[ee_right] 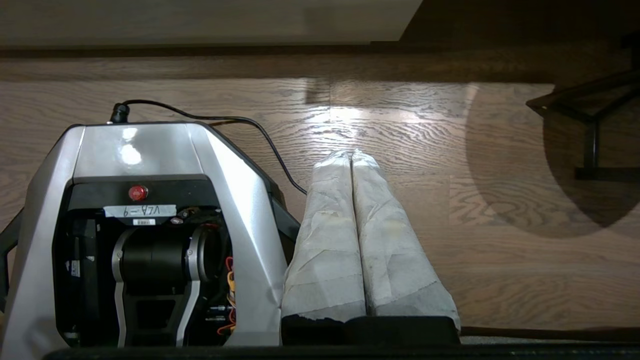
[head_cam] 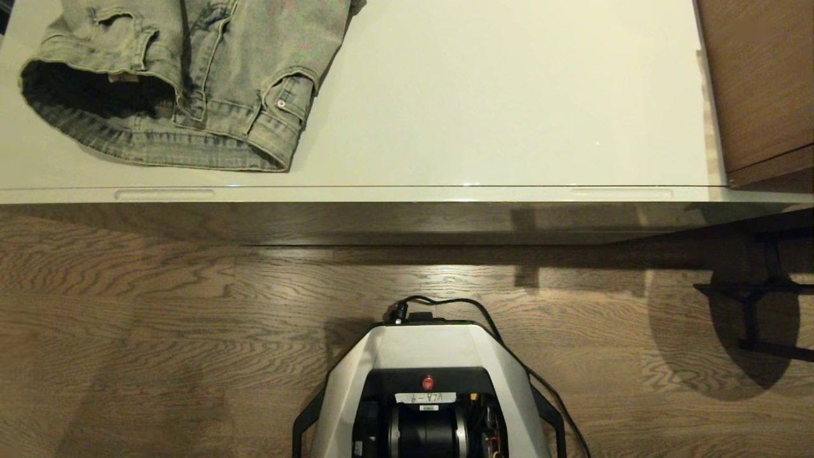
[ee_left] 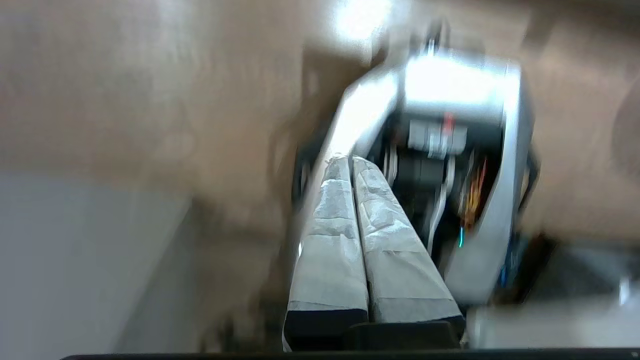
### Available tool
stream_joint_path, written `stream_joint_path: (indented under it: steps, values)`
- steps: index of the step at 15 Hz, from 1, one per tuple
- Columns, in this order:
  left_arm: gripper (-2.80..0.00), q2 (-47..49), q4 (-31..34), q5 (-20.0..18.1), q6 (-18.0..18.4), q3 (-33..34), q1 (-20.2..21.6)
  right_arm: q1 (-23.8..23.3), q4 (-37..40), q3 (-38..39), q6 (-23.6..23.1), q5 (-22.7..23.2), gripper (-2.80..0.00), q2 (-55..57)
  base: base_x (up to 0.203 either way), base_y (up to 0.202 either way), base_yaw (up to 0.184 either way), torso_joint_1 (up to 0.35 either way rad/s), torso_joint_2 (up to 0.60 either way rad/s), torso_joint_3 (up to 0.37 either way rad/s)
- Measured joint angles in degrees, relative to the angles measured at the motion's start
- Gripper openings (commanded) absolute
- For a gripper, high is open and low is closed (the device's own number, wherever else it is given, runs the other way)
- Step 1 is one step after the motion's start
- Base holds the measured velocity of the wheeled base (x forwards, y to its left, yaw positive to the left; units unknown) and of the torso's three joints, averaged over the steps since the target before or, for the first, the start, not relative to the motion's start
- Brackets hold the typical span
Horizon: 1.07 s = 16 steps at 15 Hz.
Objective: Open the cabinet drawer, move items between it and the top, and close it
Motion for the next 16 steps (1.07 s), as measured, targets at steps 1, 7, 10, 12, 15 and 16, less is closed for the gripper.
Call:
stream_joint_path:
  steps: [1,7,10,12,15,16]
  values:
    - [-2.80,-2.5,2.9,-1.7,0.4,0.9,1.0,0.0,0.0,0.0,0.0,0.0,-2.80,0.0,0.000,0.000,0.000,0.000,0.00,0.000]
    - [-2.80,-13.9,-11.2,-1.0,10.5,14.2,1.8,0.0,0.0,0.0,0.0,0.0,-2.80,0.0,0.000,0.000,0.000,0.000,0.00,0.000]
    - [-2.80,-16.3,-32.2,-1.5,12.2,29.0,1.8,0.0,0.0,0.0,0.0,0.0,-2.80,0.0,0.000,0.000,0.000,0.000,0.00,0.000]
    - [-2.80,-16.9,-48.8,-1.9,12.7,35.8,1.8,0.0,0.0,0.0,0.0,0.0,-2.80,0.0,0.000,0.000,0.000,0.000,0.00,0.000]
    - [-2.80,-17.2,-53.7,1.6,13.6,38.8,1.8,0.0,0.0,0.0,0.0,0.0,-2.80,0.0,0.000,0.000,0.000,0.000,0.00,0.000]
    - [-2.80,-17.3,-49.2,3.2,14.6,39.2,1.8,0.0,0.0,0.0,0.0,0.0,-2.80,0.0,0.000,0.000,0.000,0.000,0.00,0.000]
